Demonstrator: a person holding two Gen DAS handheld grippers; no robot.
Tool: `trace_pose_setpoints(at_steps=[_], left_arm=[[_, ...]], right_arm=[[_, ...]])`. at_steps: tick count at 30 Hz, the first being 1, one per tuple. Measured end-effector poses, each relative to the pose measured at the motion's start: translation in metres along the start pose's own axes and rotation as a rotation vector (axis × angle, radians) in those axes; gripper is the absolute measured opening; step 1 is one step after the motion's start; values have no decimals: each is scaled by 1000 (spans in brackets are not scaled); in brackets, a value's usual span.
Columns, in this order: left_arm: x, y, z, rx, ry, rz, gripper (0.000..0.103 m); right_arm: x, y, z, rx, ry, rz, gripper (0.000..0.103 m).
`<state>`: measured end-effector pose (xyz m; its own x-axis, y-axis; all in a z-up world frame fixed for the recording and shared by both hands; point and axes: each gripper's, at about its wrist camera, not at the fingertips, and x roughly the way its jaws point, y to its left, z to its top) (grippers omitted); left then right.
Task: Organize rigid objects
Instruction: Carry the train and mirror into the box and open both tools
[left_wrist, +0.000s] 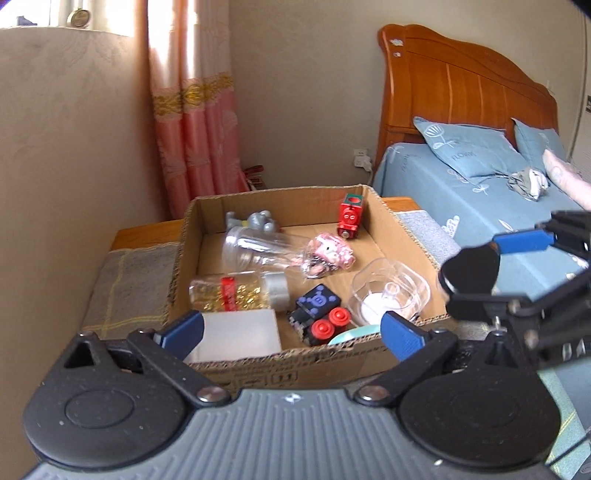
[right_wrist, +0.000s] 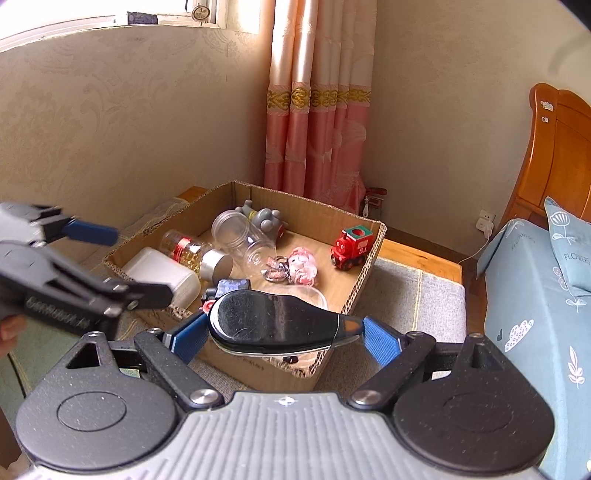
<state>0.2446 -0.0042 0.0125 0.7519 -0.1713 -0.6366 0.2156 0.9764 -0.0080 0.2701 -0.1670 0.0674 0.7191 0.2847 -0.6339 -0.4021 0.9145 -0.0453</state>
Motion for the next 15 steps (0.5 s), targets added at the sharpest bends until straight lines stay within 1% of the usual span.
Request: trace_pose_setpoints(at_steps=[2, 4, 6, 10, 13, 15], left_arm=[[-7, 1, -5, 0, -18, 32, 102], [-13, 0, -10, -1, -37, 86, 102], [-18, 1, -15, -5, -42, 116, 102], [-26, 3, -26, -41, -36, 113, 102], [-29, 0, -31, -23, -38, 147, 102], [-33, -1, -34, -28, -36, 153, 102]], right_arm=[[5, -2, 8, -5, 5, 2, 93], [10, -3, 16, -8, 15, 6, 93], [17, -4, 24, -8, 30, 12, 93], [35, -8, 39, 13, 72, 29, 93], [49, -5, 49, 10, 94, 22, 93], [56, -3, 54, -2, 101, 12, 93]])
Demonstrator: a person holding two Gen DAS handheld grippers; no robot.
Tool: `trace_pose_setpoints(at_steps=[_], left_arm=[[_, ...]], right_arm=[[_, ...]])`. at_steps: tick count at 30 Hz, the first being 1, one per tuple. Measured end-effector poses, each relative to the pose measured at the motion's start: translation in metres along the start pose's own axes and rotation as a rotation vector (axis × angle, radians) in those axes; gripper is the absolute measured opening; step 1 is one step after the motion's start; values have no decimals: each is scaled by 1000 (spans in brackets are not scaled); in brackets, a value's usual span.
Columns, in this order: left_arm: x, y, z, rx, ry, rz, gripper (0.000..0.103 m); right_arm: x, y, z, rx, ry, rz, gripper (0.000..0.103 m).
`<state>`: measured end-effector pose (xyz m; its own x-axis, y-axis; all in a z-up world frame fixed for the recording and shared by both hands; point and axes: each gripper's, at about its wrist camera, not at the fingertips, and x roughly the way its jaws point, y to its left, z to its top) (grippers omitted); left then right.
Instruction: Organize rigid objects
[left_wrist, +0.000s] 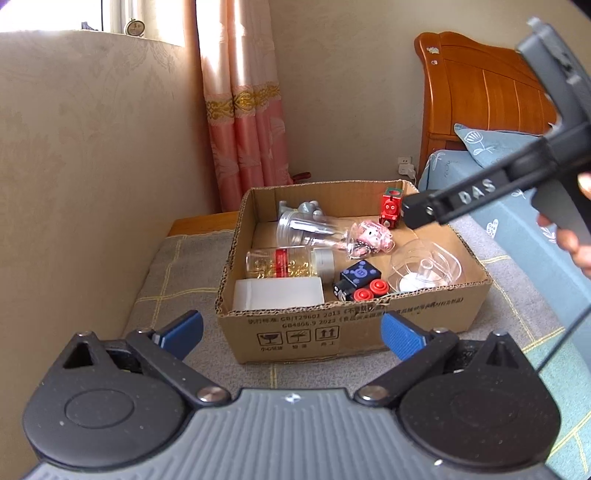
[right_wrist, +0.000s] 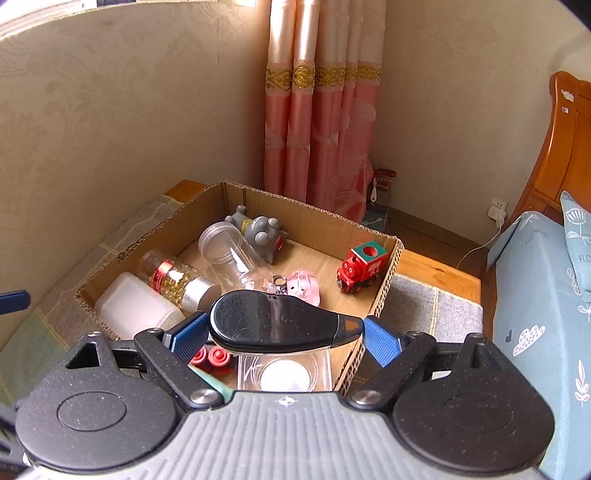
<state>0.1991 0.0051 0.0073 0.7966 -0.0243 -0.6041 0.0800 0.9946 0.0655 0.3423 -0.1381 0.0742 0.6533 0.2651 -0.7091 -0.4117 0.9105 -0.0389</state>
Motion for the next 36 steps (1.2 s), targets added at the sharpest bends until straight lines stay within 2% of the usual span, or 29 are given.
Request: trace_pose_setpoints(at_steps=[4, 10, 12, 17, 27, 32, 36], left_arm=[[-7, 1, 0, -14, -9, -14, 102], [-16, 6, -2, -24, -51, 32, 102], [-18, 9, -1, -34, -57, 37, 102], [-20, 10, -1, -32, -59, 42, 102], [-28, 12, 2, -42, -56, 59, 102], [-30, 14, 5, -53, -10, 79, 102], [-33, 14, 3, -68, 15, 75, 102]], right_arm=[[16, 1, 13, -7, 24, -5, 93], [37, 1, 23, -3, 44, -22, 94], [39, 0, 24, 7, 40, -29, 103], [33, 1, 22, 16, 27, -21, 103], [-6, 6, 10, 55, 30, -61, 103], [-38, 22, -8, 49, 30, -139, 103], [-63, 37, -33, 63, 21, -169, 103]])
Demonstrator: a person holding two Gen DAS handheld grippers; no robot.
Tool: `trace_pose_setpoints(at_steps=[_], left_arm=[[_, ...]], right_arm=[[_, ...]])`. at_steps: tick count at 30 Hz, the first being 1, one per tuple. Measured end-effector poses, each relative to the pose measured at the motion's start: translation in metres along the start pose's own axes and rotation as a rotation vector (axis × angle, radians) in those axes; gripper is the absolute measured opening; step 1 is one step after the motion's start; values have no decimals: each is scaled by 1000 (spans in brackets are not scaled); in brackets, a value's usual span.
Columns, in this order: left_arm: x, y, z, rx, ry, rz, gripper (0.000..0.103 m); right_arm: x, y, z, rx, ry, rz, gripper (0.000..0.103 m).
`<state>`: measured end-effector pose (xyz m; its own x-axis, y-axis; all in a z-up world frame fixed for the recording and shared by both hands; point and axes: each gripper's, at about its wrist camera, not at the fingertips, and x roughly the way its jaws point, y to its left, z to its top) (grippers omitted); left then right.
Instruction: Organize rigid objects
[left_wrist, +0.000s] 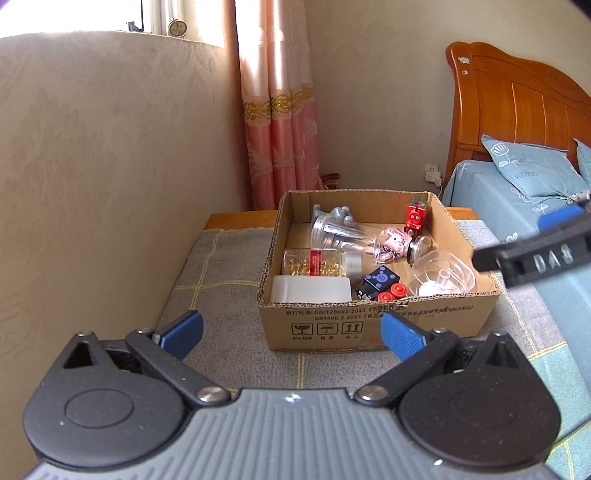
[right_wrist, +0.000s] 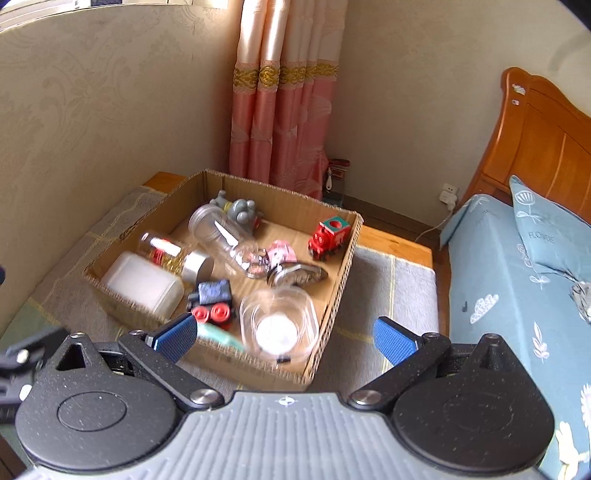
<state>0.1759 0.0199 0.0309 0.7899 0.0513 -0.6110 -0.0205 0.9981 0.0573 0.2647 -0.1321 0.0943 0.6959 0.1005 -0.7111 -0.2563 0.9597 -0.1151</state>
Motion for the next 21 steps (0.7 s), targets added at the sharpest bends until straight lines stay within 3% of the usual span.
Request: trace_pose_setpoints(at_steps=[8, 21], left_arm=[[-4, -7, -4, 4, 88, -53, 102], [-27, -15, 2, 32, 75, -47, 102]], right_arm=[[-38, 8, -49, 158, -8, -35, 103], [-64, 16, -67, 220, -64, -74, 103]])
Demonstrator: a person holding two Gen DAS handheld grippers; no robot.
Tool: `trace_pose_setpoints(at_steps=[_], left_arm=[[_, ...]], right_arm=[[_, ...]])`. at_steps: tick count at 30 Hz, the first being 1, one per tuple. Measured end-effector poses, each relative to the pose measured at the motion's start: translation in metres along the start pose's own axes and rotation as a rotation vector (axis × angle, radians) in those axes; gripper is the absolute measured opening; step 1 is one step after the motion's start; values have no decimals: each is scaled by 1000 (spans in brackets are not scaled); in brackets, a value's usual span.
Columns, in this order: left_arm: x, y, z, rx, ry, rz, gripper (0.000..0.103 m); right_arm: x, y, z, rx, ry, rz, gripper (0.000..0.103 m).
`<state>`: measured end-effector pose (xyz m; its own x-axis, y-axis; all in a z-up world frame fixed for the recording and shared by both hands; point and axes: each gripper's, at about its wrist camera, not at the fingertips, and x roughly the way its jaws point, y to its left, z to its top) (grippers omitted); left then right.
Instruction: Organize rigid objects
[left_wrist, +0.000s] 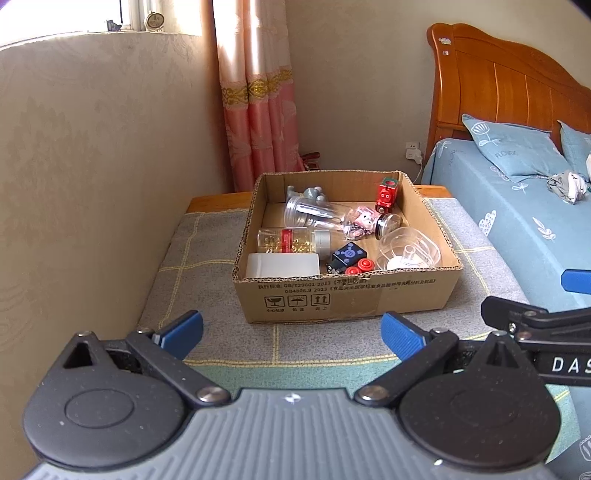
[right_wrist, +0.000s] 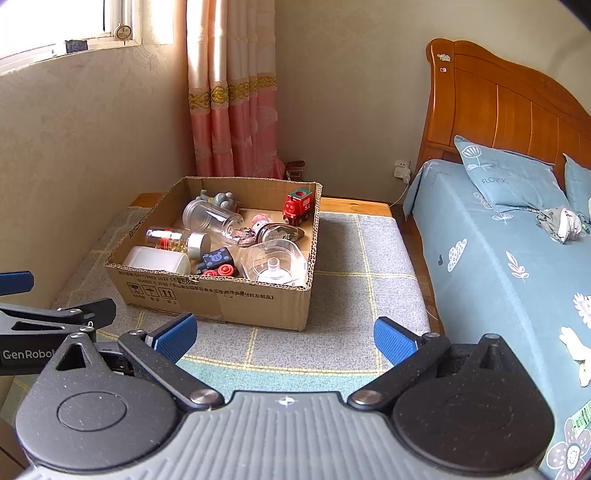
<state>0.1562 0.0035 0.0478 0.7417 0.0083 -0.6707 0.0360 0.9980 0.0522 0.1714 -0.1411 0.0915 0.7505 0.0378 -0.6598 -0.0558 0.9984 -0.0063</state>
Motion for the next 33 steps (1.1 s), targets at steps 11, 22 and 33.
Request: trace_pose_setpoints(at_steps=[11, 22, 33], left_arm=[[-1, -1, 1, -4, -1, 23, 102], [-2, -3, 2, 4, -4, 28, 102], [-5, -2, 2, 4, 0, 32, 102]], right_arm=[[0, -3, 0, 6, 0, 11, 103], [-1, -5, -1, 9, -4, 18, 103], [-2, -3, 0, 5, -8, 20, 103]])
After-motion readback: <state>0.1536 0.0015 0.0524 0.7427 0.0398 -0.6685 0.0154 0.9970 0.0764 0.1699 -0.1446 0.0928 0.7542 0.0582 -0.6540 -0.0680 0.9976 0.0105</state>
